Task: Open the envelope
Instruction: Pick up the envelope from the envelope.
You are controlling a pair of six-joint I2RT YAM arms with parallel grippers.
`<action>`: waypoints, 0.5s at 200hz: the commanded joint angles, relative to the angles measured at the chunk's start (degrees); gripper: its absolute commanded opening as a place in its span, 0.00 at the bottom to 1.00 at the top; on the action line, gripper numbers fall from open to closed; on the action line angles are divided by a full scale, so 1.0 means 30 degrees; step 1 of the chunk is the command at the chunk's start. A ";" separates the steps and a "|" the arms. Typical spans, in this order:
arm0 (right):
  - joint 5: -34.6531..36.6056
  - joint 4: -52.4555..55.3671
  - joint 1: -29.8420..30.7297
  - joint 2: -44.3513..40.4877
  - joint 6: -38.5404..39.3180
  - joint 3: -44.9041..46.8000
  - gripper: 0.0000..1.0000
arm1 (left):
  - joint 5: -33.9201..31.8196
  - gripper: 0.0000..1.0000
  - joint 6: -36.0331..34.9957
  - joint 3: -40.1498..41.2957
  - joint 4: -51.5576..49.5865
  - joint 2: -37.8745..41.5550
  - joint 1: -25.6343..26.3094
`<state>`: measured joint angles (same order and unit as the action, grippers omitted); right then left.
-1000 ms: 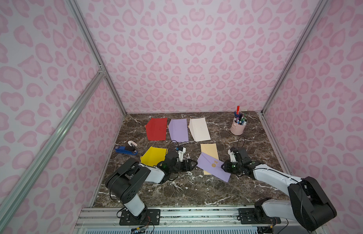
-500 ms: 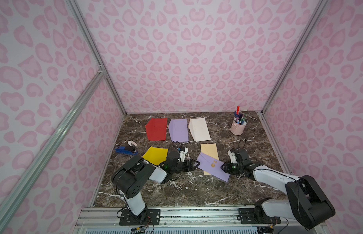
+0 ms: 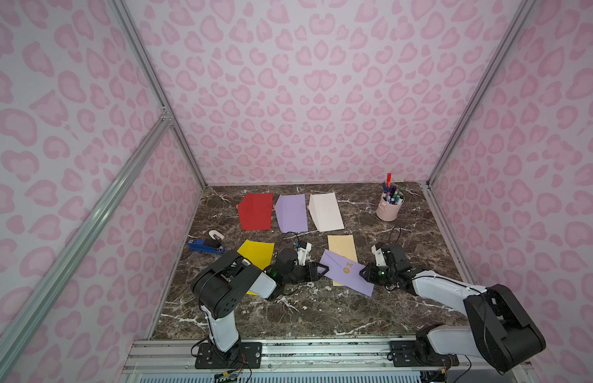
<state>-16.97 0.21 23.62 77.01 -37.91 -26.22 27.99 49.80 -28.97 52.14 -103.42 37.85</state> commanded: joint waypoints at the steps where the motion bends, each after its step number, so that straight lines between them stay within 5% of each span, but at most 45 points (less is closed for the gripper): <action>1: 0.0038 0.0825 0.0051 0.0190 -0.0082 0.0119 0.25 | 0.0525 0.41 0.0040 -0.0400 0.0842 -0.0006 0.0012; 29: -0.0055 0.0810 0.0074 0.0176 -0.0078 0.0140 0.24 | 0.0749 0.24 0.0029 -0.0968 0.1018 -0.0402 0.0100; 100: -0.0064 0.1471 0.0181 -0.0567 0.0180 -0.0322 0.25 | 0.0720 0.04 -0.2457 -0.2278 -0.1897 -0.0120 0.0129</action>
<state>-17.19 1.08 23.94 76.27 -37.87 -26.15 29.43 47.88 -34.15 51.22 -104.79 38.24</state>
